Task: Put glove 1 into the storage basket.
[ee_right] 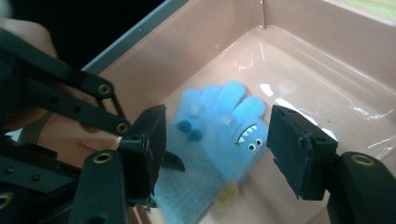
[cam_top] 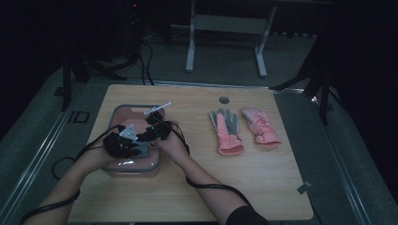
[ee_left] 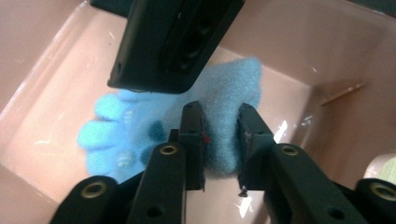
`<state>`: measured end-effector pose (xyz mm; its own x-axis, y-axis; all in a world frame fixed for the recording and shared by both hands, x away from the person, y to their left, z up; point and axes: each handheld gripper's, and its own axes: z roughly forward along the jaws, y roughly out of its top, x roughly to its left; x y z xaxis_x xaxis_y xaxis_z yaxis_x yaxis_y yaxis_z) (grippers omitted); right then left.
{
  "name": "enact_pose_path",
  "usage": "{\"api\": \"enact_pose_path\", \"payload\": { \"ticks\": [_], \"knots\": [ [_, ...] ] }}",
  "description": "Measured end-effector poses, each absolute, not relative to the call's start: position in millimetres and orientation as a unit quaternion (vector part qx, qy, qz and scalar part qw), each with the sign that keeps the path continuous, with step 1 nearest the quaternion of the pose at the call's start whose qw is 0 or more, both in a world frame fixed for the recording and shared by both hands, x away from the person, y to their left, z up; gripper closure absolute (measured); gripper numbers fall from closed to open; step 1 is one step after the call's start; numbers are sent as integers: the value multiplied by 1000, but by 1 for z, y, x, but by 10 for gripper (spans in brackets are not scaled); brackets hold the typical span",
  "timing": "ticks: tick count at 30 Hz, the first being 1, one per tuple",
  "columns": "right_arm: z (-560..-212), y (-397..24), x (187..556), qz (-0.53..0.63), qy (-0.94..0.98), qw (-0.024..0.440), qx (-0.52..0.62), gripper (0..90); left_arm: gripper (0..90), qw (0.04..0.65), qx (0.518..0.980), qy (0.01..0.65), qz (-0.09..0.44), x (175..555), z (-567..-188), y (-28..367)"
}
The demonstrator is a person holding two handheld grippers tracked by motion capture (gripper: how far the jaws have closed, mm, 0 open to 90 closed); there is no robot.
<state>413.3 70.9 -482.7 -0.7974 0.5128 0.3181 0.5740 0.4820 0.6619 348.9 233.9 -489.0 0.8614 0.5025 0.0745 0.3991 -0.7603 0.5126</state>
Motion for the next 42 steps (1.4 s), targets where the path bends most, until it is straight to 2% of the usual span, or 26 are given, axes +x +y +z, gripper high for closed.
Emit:
{"api": "enact_pose_path", "payload": {
  "ticks": [1,4,6,8,14,17,25,31,42],
  "knots": [
    [-482,70,413,-400,-860,35,-315,330,692,247,932,245,99,349,-489,234],
    [-478,64,411,-409,-856,38,-313,284,485,244,929,258,99,349,-488,233],
    [-475,60,410,-414,-855,45,-309,249,388,254,922,272,104,347,-486,235],
    [-472,55,409,-418,-854,48,-305,242,362,271,914,282,107,344,-483,237],
    [-461,44,402,-435,-849,44,-297,196,168,317,889,311,111,333,-472,237],
    [-458,38,400,-438,-850,49,-288,181,145,324,888,308,109,327,-471,230],
    [-451,14,391,-438,-858,17,-268,176,144,353,887,277,105,312,-459,204],
    [-450,-12,391,-442,-853,11,-277,176,143,389,876,263,107,300,-452,181],
    [-451,-62,391,-442,-845,-11,-301,174,144,427,873,219,90,279,-457,133]
  ]
}}
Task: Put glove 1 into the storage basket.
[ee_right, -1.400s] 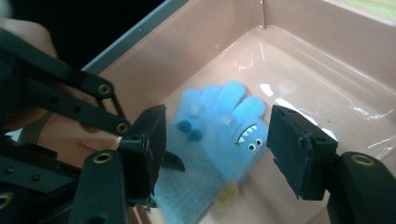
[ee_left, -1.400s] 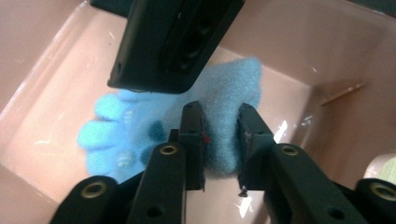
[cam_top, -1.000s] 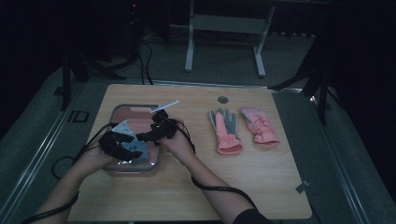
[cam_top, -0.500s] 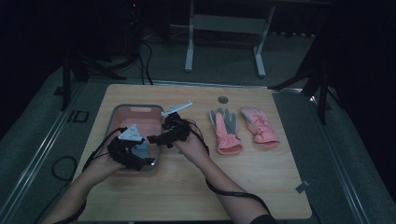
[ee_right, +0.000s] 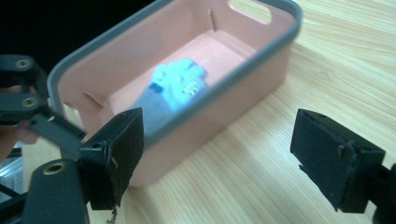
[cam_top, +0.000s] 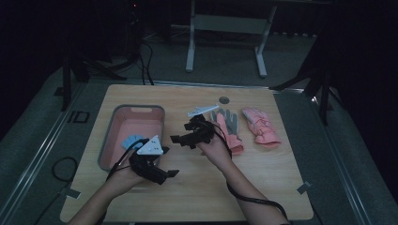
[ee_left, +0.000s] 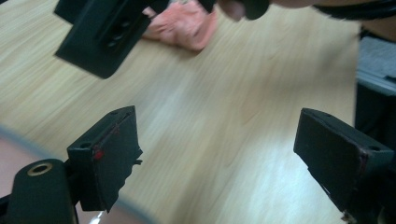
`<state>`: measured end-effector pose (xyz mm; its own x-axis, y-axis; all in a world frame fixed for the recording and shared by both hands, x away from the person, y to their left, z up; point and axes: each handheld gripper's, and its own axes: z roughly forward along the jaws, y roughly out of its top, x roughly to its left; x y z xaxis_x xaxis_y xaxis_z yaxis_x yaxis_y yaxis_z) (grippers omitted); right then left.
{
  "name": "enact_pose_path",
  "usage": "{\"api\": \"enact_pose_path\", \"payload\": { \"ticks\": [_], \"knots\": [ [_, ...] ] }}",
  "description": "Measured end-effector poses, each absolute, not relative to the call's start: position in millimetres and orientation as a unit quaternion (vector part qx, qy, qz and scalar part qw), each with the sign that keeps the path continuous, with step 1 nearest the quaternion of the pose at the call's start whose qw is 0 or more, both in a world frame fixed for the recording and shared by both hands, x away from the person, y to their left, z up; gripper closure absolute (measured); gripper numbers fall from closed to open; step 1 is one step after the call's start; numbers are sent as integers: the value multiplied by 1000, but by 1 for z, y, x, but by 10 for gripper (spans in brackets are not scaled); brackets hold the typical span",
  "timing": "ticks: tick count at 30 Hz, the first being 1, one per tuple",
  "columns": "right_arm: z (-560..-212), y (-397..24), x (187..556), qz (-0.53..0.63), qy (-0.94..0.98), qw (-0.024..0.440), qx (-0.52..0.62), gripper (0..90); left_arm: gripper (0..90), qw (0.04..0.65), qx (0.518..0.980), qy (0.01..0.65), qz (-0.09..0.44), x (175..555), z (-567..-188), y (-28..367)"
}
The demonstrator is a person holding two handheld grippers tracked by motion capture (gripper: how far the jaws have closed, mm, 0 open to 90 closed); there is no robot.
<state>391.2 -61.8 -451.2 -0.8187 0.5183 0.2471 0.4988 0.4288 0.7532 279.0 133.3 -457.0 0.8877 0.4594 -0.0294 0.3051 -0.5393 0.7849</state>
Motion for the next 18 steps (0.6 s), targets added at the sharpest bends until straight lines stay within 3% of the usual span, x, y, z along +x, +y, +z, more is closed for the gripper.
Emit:
{"api": "enact_pose_path", "payload": {
  "ticks": [18],
  "knots": [
    [-469,-118,381,432,849,19,303,148,143,422,886,187,42,269,-510,78]
  ]
}}
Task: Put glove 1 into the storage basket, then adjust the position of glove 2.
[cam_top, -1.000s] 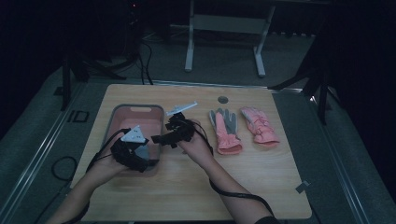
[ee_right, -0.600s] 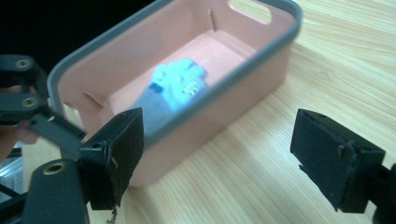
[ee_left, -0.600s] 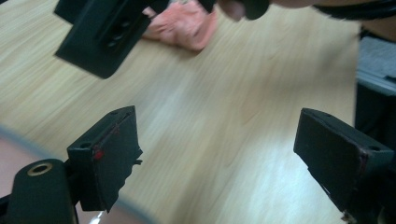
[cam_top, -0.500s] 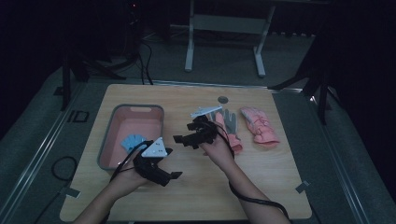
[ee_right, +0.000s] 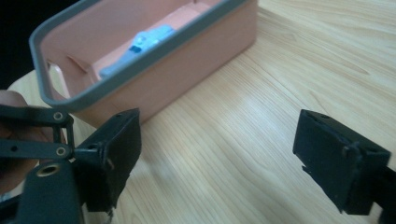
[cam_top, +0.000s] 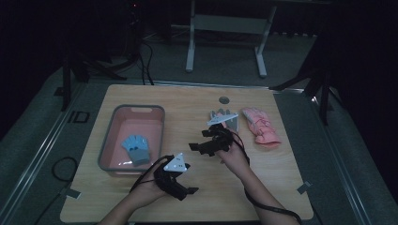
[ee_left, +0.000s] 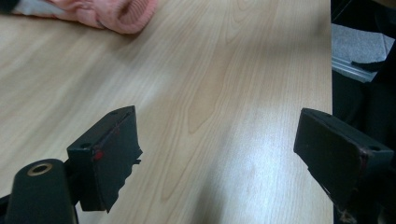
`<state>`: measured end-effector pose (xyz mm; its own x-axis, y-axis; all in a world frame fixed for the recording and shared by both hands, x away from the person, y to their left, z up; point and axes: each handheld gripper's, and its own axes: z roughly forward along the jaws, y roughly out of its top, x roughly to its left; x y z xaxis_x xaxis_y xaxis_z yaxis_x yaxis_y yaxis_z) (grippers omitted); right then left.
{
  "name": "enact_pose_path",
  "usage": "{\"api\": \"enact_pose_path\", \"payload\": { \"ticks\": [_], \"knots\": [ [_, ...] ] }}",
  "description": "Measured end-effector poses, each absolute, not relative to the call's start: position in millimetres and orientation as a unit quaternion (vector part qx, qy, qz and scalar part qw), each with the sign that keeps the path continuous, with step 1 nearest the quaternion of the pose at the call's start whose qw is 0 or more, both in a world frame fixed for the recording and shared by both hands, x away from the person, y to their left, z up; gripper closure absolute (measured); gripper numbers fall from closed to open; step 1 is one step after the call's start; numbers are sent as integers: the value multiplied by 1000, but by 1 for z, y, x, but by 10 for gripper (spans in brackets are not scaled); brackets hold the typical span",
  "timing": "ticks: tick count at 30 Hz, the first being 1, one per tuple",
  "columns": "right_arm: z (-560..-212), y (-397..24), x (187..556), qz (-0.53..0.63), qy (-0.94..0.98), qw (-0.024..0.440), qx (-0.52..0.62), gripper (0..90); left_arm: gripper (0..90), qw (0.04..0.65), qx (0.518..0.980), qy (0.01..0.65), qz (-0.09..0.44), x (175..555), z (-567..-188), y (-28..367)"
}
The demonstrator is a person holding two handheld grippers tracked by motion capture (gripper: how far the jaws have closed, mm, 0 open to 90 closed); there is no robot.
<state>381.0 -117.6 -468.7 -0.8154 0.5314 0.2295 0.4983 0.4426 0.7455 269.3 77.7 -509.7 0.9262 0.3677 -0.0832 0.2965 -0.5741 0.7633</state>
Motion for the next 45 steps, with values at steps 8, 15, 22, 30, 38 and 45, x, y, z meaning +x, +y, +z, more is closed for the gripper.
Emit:
{"api": "enact_pose_path", "payload": {
  "ticks": [8,15,22,30,38,45],
  "knots": [
    [-477,-143,375,431,846,24,313,136,143,418,886,197,38,270,-532,66],
    [-483,-166,369,434,844,62,310,136,143,405,887,218,52,272,-550,65],
    [-491,-184,363,455,833,74,306,135,143,400,886,230,56,269,-557,68],
    [-487,-206,366,477,813,45,331,118,143,409,880,235,49,269,-557,71],
    [-477,-218,376,453,822,87,335,266,143,415,877,237,47,268,-558,73],
    [-479,-229,401,405,828,118,369,562,143,414,879,234,43,266,-559,72]
  ]
}}
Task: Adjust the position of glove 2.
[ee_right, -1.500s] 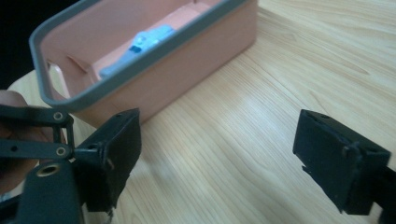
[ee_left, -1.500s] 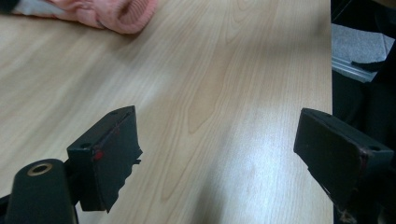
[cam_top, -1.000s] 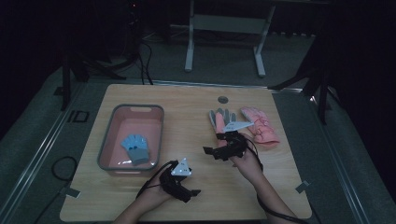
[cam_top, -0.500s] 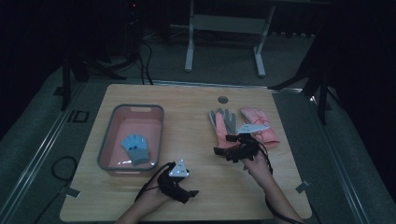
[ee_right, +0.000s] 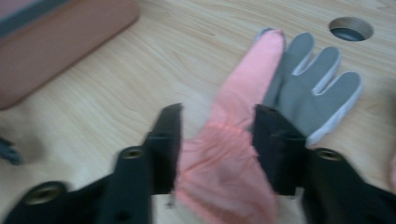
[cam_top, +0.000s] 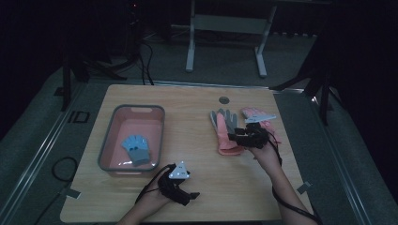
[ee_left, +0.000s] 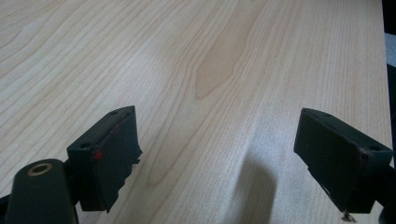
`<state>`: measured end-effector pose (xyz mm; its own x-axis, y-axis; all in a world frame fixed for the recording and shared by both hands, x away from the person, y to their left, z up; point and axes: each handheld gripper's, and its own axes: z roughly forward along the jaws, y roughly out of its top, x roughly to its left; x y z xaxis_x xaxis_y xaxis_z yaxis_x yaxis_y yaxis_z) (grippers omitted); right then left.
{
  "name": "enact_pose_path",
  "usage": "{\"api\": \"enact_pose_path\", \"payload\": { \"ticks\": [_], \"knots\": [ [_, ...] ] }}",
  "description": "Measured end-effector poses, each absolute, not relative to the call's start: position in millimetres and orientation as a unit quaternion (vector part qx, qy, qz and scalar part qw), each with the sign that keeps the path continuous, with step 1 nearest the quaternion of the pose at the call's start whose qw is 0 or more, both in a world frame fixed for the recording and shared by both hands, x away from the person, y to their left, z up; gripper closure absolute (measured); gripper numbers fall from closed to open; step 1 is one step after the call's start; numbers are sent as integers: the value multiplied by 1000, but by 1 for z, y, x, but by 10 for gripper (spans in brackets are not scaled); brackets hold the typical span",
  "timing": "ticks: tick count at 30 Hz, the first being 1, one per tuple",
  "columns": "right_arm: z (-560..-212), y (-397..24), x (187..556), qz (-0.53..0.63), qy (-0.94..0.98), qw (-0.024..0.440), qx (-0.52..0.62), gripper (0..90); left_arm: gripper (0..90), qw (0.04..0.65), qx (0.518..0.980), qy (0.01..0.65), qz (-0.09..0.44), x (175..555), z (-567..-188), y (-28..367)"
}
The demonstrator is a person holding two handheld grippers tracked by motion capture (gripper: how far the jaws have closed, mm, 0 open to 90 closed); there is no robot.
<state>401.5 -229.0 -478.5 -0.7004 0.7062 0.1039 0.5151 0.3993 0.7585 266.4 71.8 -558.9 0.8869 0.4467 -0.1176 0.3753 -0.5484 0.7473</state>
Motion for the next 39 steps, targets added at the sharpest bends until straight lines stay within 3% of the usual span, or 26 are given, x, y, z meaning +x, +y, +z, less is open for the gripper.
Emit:
{"api": "enact_pose_path", "payload": {
  "ticks": [5,19,23,30,39],
  "knots": [
    [-484,-230,423,386,825,130,392,628,143,417,877,236,40,267,-559,73],
    [-521,-209,465,305,844,161,410,567,143,418,878,231,42,267,-559,73],
    [-530,-207,465,307,840,163,417,622,143,418,878,229,43,266,-559,73],
    [-531,-199,458,305,832,185,424,868,143,418,878,228,43,266,-560,73],
    [-501,-190,433,349,815,164,432,888,143,421,878,224,46,265,-559,73]
  ]
}}
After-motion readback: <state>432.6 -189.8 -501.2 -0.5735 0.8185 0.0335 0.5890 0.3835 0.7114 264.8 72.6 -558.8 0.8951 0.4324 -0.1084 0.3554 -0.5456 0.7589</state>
